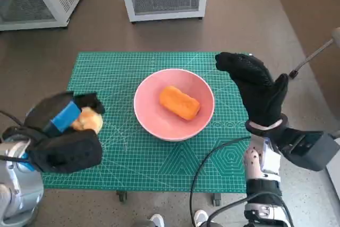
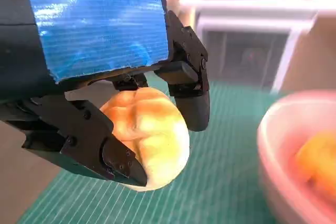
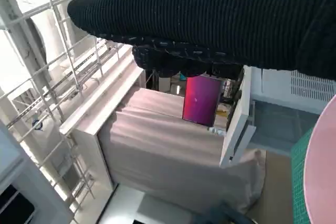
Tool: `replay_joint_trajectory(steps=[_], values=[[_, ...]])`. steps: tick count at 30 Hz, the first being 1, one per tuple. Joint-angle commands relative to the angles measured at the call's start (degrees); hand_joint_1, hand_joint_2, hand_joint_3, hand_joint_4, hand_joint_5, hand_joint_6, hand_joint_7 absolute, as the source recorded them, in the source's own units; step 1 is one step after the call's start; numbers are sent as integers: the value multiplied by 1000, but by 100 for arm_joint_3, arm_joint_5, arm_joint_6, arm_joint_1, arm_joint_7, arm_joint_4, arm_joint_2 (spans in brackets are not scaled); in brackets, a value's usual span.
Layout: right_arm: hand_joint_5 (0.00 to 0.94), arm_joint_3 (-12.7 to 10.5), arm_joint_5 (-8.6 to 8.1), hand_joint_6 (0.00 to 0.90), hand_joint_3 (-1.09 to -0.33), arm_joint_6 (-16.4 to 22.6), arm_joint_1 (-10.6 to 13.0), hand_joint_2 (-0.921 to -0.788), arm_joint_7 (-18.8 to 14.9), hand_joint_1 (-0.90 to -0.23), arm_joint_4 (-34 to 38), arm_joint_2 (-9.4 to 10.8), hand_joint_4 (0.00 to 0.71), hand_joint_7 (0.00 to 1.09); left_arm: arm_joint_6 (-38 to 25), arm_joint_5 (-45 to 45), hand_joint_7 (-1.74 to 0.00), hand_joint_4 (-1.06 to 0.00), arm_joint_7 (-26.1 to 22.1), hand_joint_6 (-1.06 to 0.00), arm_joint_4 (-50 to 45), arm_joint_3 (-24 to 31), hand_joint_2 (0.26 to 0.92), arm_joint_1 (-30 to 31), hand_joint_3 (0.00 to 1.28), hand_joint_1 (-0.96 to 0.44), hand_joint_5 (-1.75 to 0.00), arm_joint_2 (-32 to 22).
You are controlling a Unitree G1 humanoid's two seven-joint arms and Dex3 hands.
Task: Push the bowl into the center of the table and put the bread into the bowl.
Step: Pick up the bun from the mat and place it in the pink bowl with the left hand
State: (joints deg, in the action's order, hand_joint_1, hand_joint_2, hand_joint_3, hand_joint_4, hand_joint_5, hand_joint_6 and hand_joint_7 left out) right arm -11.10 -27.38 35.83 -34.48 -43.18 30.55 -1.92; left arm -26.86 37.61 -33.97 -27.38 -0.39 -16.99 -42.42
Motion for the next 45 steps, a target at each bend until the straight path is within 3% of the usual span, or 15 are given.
replay_joint_trajectory(steps=[1,15,25,40,45], values=[[0,-22,-11,337,-649,-8,43,-921,-46,-606,125,-19,216,15,60,117,-1102,-755,94,-680,11,-287,913,-505,27,4,-1108,180],[1,-12,-2,338,-649,26,65,-921,-44,-608,94,-21,217,15,686,69,-1075,-786,35,-705,458,-1280,904,-1886,19,3,-1082,825],[1,-35,-24,338,-651,29,126,-921,-63,-607,27,-77,218,15,1556,-158,-1060,-781,322,-695,1689,-1725,908,-2499,20,3,-1107,1434],[0,-29,39,336,-656,50,285,-921,45,-593,-204,-120,216,15,1604,-73,-1152,-712,245,-633,2741,-2108,920,-2816,53,2,-1154,1878],[0,-31,50,336,-655,59,322,-921,80,-597,-230,-110,216,15,1583,-82,-1206,-648,267,-518,2874,-2143,920,-2746,136,2,-1274,1885]])
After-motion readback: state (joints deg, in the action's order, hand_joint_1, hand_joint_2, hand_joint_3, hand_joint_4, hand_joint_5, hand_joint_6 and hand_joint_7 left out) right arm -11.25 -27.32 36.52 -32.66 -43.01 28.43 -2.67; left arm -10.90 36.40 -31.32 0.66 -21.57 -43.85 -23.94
